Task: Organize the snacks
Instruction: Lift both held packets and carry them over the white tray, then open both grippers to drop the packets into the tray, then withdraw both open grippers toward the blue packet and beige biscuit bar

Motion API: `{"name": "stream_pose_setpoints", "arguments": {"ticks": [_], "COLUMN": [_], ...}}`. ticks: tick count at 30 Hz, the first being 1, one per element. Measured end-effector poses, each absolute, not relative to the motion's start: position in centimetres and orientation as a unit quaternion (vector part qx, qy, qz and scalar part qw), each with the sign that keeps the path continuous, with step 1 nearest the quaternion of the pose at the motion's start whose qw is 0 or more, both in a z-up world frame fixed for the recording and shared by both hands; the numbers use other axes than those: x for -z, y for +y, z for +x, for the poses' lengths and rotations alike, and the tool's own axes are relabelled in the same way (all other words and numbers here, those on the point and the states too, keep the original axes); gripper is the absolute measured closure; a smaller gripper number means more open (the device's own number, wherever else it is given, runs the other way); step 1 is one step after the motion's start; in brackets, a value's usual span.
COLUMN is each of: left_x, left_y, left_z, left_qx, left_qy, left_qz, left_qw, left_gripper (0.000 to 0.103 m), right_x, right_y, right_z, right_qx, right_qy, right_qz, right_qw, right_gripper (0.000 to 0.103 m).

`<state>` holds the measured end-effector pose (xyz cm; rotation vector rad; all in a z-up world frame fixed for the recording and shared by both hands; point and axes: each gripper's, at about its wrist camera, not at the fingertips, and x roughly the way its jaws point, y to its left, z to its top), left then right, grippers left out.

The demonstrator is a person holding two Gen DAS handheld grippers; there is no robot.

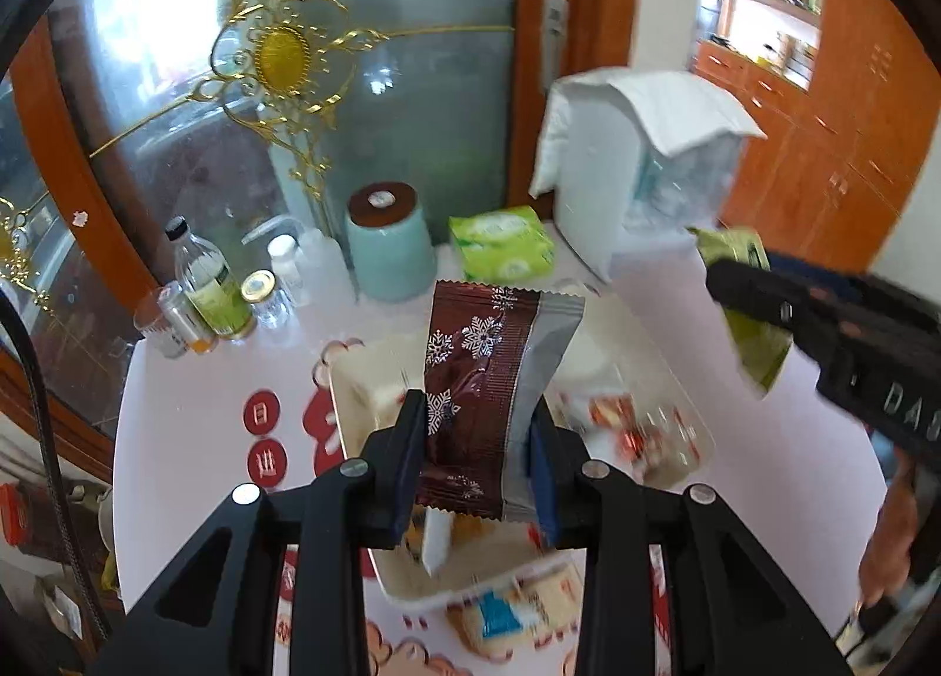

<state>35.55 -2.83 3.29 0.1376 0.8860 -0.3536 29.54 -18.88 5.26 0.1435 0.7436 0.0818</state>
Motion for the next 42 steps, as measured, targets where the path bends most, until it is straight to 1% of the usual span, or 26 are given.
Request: {"name": "stream_pose_setpoints", "arguments": {"ticks": [1, 2, 3, 4, 5, 6, 7, 12, 18, 22, 27, 35, 42], "left_x": [-3.3, -3.2, -2.9, -2.5, -2.2, -1.9, -1.6, -0.8, -1.5, -2.1, -2.4, -1.2, 1.4], "left_y": [-2.8, -2.7, -2.5, -2.2, -1.9, -1.7, -1.5, -0.6, 0.3, 0.7, 1.2, 1.4, 1.5], "left_z": [36.3, 37.2, 37.9, 38.6, 39.2, 39.4, 39.7, 39.7, 39.0, 38.0, 36.3, 32.6, 28.6], "left_qx": [0.164, 0.156, 0.156, 0.157, 0.148, 0.14, 0.141, 0.155, 0.144, 0.138, 0.13, 0.133, 0.148], "left_qy": [0.423, 0.421, 0.425, 0.433, 0.442, 0.445, 0.449, 0.459, 0.443, 0.433, 0.44, 0.462, 0.48], "left_qz": [0.058, 0.043, 0.031, 0.017, 0.002, -0.005, -0.015, -0.042, -0.05, -0.039, -0.039, -0.021, -0.012], "left_qw": [0.889, 0.892, 0.891, 0.888, 0.885, 0.885, 0.882, 0.874, 0.883, 0.89, 0.888, 0.877, 0.865], "left_gripper": [0.071, 0.067, 0.06, 0.039, 0.025, 0.022, 0.022, 0.022, 0.021, 0.021, 0.021, 0.021, 0.021], "right_x": [-5.1, -4.9, -4.8, -4.5, -4.1, -3.8, -3.6, -3.1, -2.7, -2.4, -2.1, -1.5, 0.3], "right_y": [-18.9, -19.0, -19.2, -19.4, -19.6, -19.8, -20.0, -20.5, -20.2, -20.1, -19.5, -18.5, -17.6], "right_z": [30.1, 31.1, 31.9, 32.3, 32.9, 33.4, 33.7, 34.0, 33.3, 32.3, 30.4, 26.7, 22.3], "right_qx": [-0.037, -0.03, -0.02, -0.014, -0.009, -0.003, 0.008, 0.018, 0.009, 0.0, -0.014, -0.027, -0.041], "right_qy": [0.364, 0.366, 0.367, 0.371, 0.375, 0.378, 0.379, 0.384, 0.389, 0.392, 0.392, 0.393, 0.396], "right_qz": [0.072, 0.077, 0.082, 0.087, 0.097, 0.106, 0.112, 0.124, 0.12, 0.122, 0.117, 0.096, 0.074], "right_qw": [0.928, 0.927, 0.926, 0.924, 0.922, 0.92, 0.919, 0.915, 0.913, 0.912, 0.912, 0.914, 0.915], "right_gripper": [0.065, 0.065, 0.062, 0.057, 0.054, 0.05, 0.046, 0.043, 0.043, 0.043, 0.043, 0.043, 0.043]}}
